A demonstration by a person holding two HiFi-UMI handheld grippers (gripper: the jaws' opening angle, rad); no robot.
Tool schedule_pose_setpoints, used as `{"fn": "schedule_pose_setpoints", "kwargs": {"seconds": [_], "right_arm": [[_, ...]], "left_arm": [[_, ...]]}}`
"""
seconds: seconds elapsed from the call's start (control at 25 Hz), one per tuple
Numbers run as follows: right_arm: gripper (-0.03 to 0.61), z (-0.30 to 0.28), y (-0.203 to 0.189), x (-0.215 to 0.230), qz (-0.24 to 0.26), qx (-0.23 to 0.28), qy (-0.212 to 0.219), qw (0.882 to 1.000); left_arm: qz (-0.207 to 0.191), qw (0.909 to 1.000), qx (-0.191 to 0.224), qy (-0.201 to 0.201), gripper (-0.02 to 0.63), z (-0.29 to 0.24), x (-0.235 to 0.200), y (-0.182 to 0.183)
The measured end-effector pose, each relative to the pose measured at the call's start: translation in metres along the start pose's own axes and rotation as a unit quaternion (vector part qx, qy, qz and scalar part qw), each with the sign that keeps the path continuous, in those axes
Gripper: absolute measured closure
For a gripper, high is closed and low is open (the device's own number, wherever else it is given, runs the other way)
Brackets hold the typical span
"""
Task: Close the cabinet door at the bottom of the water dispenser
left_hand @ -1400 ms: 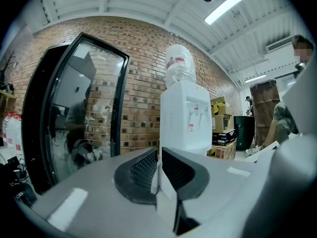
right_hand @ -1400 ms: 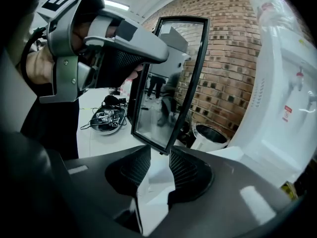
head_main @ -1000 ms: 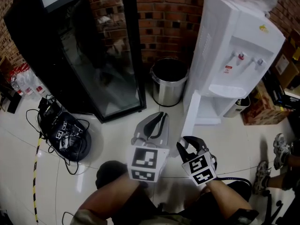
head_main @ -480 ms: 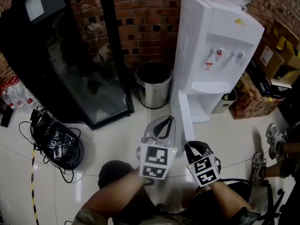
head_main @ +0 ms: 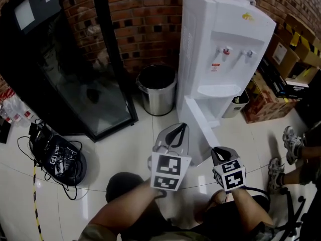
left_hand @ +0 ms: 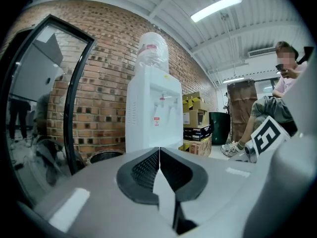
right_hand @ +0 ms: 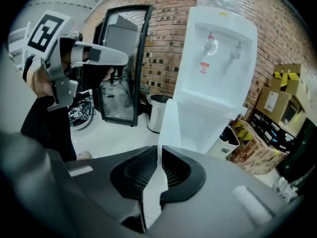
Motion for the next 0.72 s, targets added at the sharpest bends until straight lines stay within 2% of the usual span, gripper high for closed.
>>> {"fn": "schedule_pose_setpoints", "kwargs": {"seconds": [0.12,0.28,0.52,0.72], "right_arm": [[0.549,0.001,-0.005,0.024,-0.04,-0.007,-0.01,0.999],[0.546,0.0,-0.01,0.057,-0.068,-0.014,-0.035,0.997],[0.538,-0.007,-0.013,0.109,-0.098,-0.013,-0.101,0.99],[0.54,-0.017,-0.011,0.153,-0.123,-0.01,-0.144,0.982]], "left_arm": [[-0.002,1.0,-0.002,-0.005,0.609,-0.005,0.005,-0.001],[-0.002,0.9999,-0.008,-0.009,0.609,-0.014,0.008,-0.005],[-0.01,0.9997,-0.013,-0.016,0.609,-0.03,0.01,-0.011],[-0.016,0.9992,-0.036,-0.01,0.609,-0.05,0.0,-0.027]]}}
Point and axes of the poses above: the fingertips, and each gripper's own axes: z backward along the fingers, x to its right, y out of its top, the point moved 1 cm from there along z, backward along the fingers, and after that the axes turned 3 degrees about y, right-handed, at the moved point
